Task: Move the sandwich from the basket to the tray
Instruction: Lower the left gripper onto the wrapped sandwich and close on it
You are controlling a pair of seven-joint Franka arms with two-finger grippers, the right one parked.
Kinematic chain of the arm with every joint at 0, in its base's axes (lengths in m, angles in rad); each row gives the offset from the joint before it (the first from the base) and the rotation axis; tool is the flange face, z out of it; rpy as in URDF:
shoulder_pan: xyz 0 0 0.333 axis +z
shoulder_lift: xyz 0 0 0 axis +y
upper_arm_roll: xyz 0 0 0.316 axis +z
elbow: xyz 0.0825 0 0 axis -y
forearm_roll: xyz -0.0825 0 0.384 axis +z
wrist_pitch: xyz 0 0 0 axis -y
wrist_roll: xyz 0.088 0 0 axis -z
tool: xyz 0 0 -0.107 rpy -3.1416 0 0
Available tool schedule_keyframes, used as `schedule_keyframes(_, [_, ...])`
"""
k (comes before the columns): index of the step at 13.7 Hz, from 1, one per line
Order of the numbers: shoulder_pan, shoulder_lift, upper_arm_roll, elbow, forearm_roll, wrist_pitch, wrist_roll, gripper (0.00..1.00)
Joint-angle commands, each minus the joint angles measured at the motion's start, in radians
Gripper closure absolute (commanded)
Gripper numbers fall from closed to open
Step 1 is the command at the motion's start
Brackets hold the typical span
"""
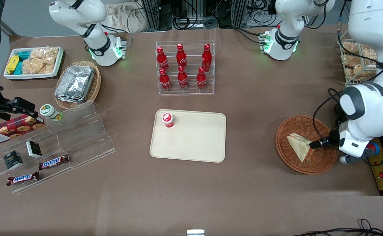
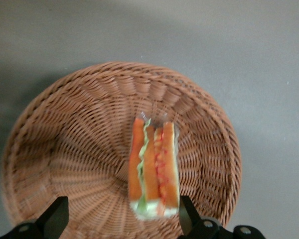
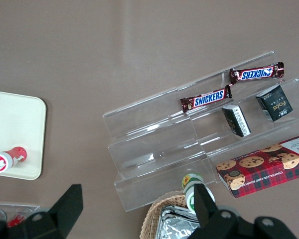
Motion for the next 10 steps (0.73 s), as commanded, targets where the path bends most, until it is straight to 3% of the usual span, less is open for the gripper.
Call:
schedule_keyframes(1, [-0.009,0.053,-0.002,0.017,-0.039,0.046,-0.008,0.0])
schedule_keyframes(4, [-0.011,0.083,-0.004,0.017,-0.04,0.069,-0.008,0.0])
schedule_keyframes(5, [-0.011,0.085,-0.004,0.017,-0.04,0.069,-0.008,0.08])
schedule_keyframes(8, [-0.012,0.085,-0.005,0.018,-0.043,0.067,-0.01,0.51])
schedule_keyframes(10, [-0.012,0.083,-0.011,0.026,-0.068,0.061,-0.01,0.73])
